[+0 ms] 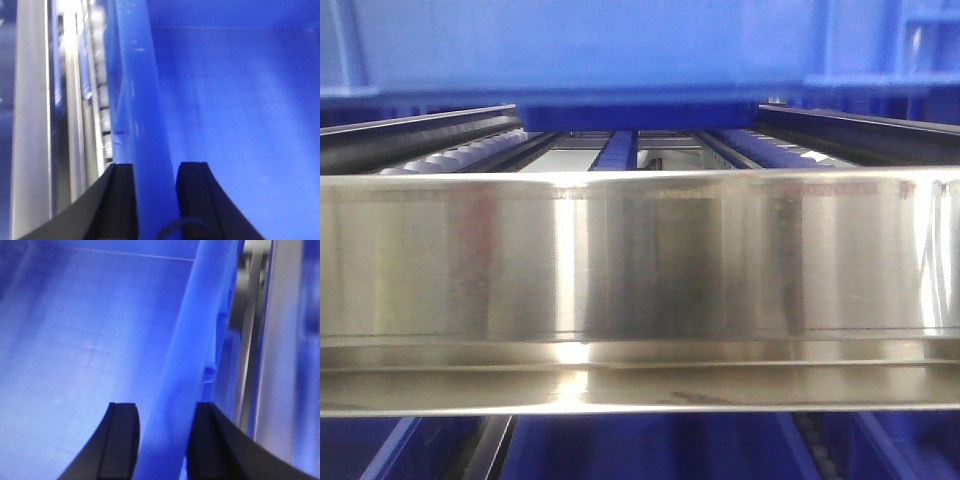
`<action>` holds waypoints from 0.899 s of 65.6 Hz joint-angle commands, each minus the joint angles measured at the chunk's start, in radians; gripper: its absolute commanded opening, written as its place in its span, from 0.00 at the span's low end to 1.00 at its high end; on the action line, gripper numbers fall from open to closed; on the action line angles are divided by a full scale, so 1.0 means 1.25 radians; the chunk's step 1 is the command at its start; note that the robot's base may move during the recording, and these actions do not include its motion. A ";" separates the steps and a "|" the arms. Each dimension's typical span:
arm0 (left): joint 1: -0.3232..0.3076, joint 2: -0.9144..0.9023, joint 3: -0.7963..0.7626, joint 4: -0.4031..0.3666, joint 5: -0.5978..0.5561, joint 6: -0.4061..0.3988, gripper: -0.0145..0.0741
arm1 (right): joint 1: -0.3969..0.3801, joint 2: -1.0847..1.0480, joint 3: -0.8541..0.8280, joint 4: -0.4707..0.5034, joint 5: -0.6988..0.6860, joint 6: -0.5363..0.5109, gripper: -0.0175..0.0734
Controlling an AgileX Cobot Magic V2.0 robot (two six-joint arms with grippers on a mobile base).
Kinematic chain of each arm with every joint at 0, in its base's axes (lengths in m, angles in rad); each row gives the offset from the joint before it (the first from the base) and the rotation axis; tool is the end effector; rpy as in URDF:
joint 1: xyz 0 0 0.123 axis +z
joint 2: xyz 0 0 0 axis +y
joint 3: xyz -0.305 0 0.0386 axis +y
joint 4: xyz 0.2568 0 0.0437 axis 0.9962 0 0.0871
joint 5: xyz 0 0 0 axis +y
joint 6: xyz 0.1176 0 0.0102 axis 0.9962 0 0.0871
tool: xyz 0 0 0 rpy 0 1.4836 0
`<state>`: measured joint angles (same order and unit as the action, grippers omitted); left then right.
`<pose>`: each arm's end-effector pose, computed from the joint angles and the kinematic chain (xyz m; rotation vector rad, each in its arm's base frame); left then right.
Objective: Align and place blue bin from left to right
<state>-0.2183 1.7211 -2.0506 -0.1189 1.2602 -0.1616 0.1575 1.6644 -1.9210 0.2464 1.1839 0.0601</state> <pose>0.3786 -0.0976 0.4557 0.0771 2.4301 -0.3265 0.3729 0.0862 0.4456 -0.1106 2.4111 0.4183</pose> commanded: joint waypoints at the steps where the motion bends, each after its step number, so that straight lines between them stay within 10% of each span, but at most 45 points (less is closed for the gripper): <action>1: -0.006 -0.052 -0.012 -0.113 -0.031 0.004 0.04 | 0.001 -0.035 -0.019 0.009 -0.062 0.007 0.12; 59: -0.006 -0.086 -0.013 -0.097 -0.043 0.004 0.04 | 0.001 -0.065 -0.019 0.009 -0.081 0.007 0.12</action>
<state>-0.2183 1.6506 -2.0506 -0.1406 1.2534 -0.1675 0.1575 1.5954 -1.9253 0.2484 1.1806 0.0641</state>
